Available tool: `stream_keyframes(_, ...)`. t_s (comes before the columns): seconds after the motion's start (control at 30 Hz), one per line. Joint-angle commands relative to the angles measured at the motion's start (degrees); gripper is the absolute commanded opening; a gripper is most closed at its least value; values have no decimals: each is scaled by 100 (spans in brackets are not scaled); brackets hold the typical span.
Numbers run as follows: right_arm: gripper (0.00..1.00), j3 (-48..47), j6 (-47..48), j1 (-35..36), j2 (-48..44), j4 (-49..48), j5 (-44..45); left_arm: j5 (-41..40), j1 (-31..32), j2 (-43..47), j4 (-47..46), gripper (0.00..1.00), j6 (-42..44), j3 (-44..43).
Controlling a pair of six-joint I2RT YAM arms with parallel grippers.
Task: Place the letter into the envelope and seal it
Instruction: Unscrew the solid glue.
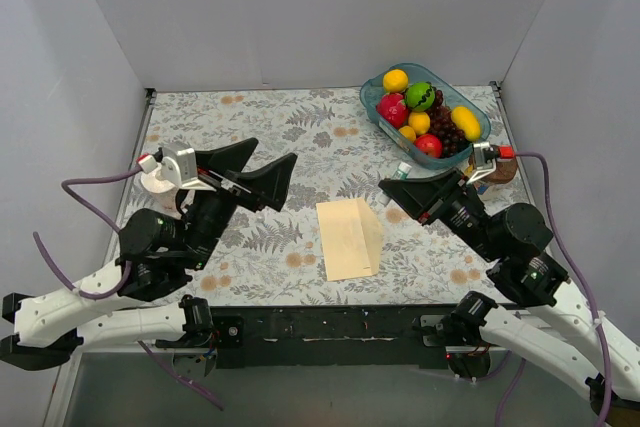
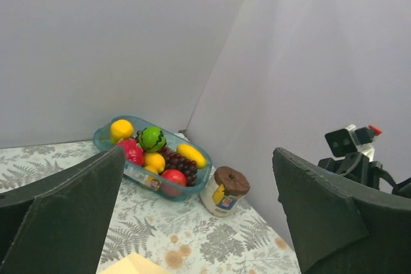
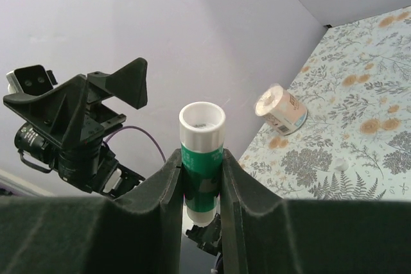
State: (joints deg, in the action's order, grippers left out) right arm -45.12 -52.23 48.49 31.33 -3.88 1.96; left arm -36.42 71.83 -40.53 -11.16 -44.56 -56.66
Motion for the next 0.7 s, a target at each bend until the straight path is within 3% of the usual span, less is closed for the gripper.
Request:
stream_keyframes(0.0, 1, 117, -165, 20, -206, -271, 349, -427, 6, 63, -185, 98, 315, 103)
stream_keyframes(0.2, 1, 381, -401, 11, -312, -579, 349, -594, 6, 195, -194, 98, 439, 164)
stream_keyframes(0.47, 1, 1066, -1754, 20, -575, -851, 543, -533, 6, 195, -176, 98, 430, 226)
stream_keyframes(0.6, 1, 1129, -1572, 20, -593, -939, 508, -401, 6, 177, -88, 98, 430, 147)
stream_keyframes(0.67, 1, 910, -986, 20, -497, -870, 420, -313, 6, 125, -1, 98, 334, 86)
